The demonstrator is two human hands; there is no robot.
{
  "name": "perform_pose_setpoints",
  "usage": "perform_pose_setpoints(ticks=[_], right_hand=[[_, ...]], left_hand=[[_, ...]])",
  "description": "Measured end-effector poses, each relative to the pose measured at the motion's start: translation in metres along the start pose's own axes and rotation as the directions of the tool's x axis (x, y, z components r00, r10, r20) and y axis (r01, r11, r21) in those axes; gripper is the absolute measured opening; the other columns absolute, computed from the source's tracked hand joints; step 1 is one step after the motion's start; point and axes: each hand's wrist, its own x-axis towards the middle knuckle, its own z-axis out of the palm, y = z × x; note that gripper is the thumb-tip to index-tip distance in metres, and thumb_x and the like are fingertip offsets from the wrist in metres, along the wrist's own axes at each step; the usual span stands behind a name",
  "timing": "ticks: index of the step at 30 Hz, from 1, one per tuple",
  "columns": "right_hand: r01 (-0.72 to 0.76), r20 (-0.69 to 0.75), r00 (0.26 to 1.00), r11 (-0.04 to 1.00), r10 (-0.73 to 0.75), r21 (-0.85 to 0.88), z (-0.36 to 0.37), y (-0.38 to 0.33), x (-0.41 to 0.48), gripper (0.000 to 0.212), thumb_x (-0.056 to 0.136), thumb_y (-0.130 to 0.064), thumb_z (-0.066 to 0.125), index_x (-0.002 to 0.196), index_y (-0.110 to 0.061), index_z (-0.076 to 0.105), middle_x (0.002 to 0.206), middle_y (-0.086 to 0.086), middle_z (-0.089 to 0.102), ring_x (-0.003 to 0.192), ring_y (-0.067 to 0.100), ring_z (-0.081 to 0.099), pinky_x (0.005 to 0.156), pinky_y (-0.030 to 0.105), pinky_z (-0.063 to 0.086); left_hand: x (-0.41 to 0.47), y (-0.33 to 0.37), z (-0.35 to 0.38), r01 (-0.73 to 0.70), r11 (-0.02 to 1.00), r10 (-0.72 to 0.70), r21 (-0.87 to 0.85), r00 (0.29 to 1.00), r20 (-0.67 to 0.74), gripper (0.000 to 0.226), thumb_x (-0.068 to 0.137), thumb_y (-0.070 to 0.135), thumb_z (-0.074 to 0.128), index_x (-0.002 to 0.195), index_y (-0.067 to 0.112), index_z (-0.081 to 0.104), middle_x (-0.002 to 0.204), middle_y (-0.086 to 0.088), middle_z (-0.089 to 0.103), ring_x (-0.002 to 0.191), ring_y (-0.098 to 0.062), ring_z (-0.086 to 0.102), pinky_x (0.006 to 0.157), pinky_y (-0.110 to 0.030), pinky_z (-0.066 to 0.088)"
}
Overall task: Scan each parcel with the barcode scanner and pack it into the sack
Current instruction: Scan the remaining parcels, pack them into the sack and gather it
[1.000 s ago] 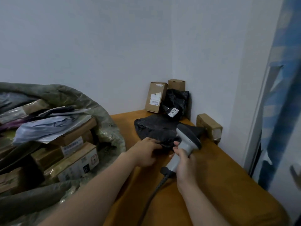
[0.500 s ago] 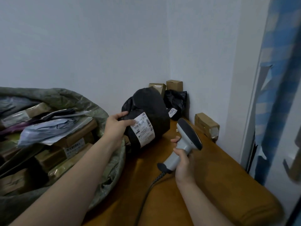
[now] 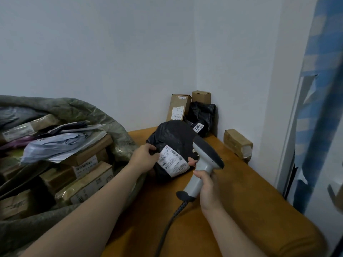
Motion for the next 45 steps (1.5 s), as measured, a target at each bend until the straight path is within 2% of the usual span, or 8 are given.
perform_pose_setpoints(ticks=[6,11,16,21,25,33,38,45], right_hand=[[-0.082,-0.002,0.997,0.997,0.082,-0.004,-0.004,0.001,0.006,0.013,0.089,-0.011,0.065,0.1,-0.019,0.063,0.092,0.004,0.061,0.08,0.018,0.059,0.061,0.025,0.047],[-0.105,-0.041,0.994,0.994,0.105,0.009,-0.008,0.0,0.016,0.026,0.093,-0.009,0.056,0.113,-0.015,0.071,0.102,0.001,0.066,0.089,0.017,0.063,0.068,0.026,0.049],[-0.148,-0.066,0.986,0.986,0.153,0.084,-0.011,0.0,0.017,0.028,0.093,-0.012,0.056,0.116,-0.015,0.071,0.107,0.005,0.067,0.096,0.023,0.063,0.071,0.031,0.05],[-0.192,-0.085,0.974,0.967,0.209,0.169,-0.013,0.001,0.021,0.02,0.093,-0.014,0.057,0.106,-0.02,0.072,0.108,0.011,0.067,0.097,0.028,0.063,0.073,0.036,0.051],[-0.158,-0.076,0.981,0.964,0.178,0.213,-0.015,0.0,0.021,0.024,0.093,-0.014,0.055,0.111,-0.016,0.071,0.107,0.008,0.069,0.096,0.026,0.064,0.074,0.035,0.051],[-0.231,-0.068,0.964,0.935,0.258,0.269,-0.015,0.004,0.021,0.042,0.096,-0.022,0.053,0.138,-0.015,0.056,0.12,0.012,0.07,0.114,0.026,0.065,0.089,0.039,0.053],[-0.252,-0.036,0.962,0.934,0.269,0.254,-0.016,0.004,0.02,0.037,0.097,-0.024,0.051,0.133,-0.019,0.057,0.109,0.007,0.076,0.118,0.03,0.064,0.091,0.041,0.051],[-0.17,-0.057,0.982,0.97,0.182,0.174,-0.012,0.004,0.018,0.028,0.073,-0.028,0.067,0.101,-0.023,0.068,0.113,0.013,0.064,0.103,0.027,0.062,0.091,0.042,0.051]], left_hand=[[0.011,0.019,0.032,0.008,0.991,-0.042,0.137,0.969,0.243,0.086,0.089,0.056,0.073,0.156,0.017,0.037,0.157,-0.009,0.046,0.139,-0.031,0.048,0.106,-0.037,0.043],[0.018,0.035,0.048,0.297,0.879,-0.287,-0.372,0.954,0.083,0.112,0.078,0.039,0.09,0.156,0.003,0.019,0.154,-0.018,0.043,0.135,-0.038,0.049,0.103,-0.048,0.05],[0.018,0.045,0.062,0.43,0.608,-0.391,-0.668,0.894,0.22,0.056,0.081,0.024,0.088,0.12,0.005,0.052,0.126,-0.013,0.062,0.096,-0.025,0.06,0.086,-0.042,0.056],[0.014,0.052,0.067,0.47,0.59,-0.338,-0.657,0.882,0.327,0.052,0.074,0.017,0.092,0.116,0.006,0.063,0.107,-0.01,0.071,0.092,-0.024,0.069,0.067,-0.032,0.055],[0.009,0.054,0.068,0.469,0.541,-0.252,-0.697,0.882,0.398,0.061,0.068,0.02,0.095,0.121,0.01,0.065,0.103,-0.01,0.079,0.096,-0.03,0.076,0.086,-0.044,0.062],[-0.004,0.046,0.071,0.335,0.612,-0.117,-0.716,0.934,0.336,0.046,0.081,0.016,0.087,0.122,0.015,0.066,0.117,-0.005,0.075,0.108,-0.024,0.069,0.1,-0.041,0.055],[-0.006,0.039,0.073,0.221,0.709,-0.121,-0.67,0.974,0.193,0.016,0.097,0.031,0.072,0.099,0.015,0.072,0.106,-0.006,0.077,0.105,-0.025,0.071,0.101,-0.046,0.056],[0.016,0.003,0.063,0.113,0.816,-0.12,-0.568,0.992,0.025,0.064,0.086,0.071,0.053,0.087,0.008,0.067,0.1,-0.028,0.073,0.094,-0.044,0.072,0.089,-0.065,0.056]])
